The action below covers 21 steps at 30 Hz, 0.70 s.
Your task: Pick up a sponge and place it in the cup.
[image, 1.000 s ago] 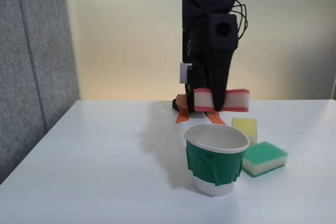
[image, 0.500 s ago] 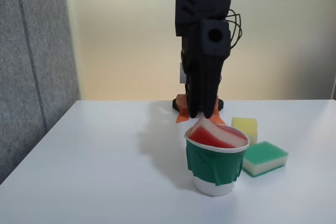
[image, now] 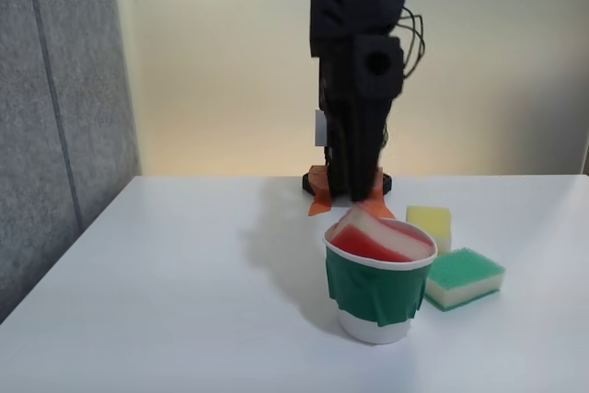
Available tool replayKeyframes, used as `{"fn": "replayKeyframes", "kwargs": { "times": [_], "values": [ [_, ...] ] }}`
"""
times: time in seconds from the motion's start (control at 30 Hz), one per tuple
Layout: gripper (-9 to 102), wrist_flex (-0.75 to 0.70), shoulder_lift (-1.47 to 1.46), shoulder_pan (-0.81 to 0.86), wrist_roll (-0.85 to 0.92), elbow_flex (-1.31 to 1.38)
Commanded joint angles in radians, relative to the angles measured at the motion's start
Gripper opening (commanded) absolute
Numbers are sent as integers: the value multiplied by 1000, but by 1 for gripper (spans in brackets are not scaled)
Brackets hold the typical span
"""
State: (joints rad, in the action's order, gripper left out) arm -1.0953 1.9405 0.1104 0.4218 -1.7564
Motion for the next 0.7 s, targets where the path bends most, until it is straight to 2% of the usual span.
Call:
{"fn": "replayKeyframes", "kwargs": {
  "times": [0.0,0.17,0.3,0.47,0.67],
  "values": [
    [0,-29,91,2,-28,-12],
    [0,-26,163,-20,-198,-66],
    [0,46,268,-25,-305,-181],
    [0,130,460,-21,-360,-394],
    [0,144,696,-2,-390,-555]
  ]
}}
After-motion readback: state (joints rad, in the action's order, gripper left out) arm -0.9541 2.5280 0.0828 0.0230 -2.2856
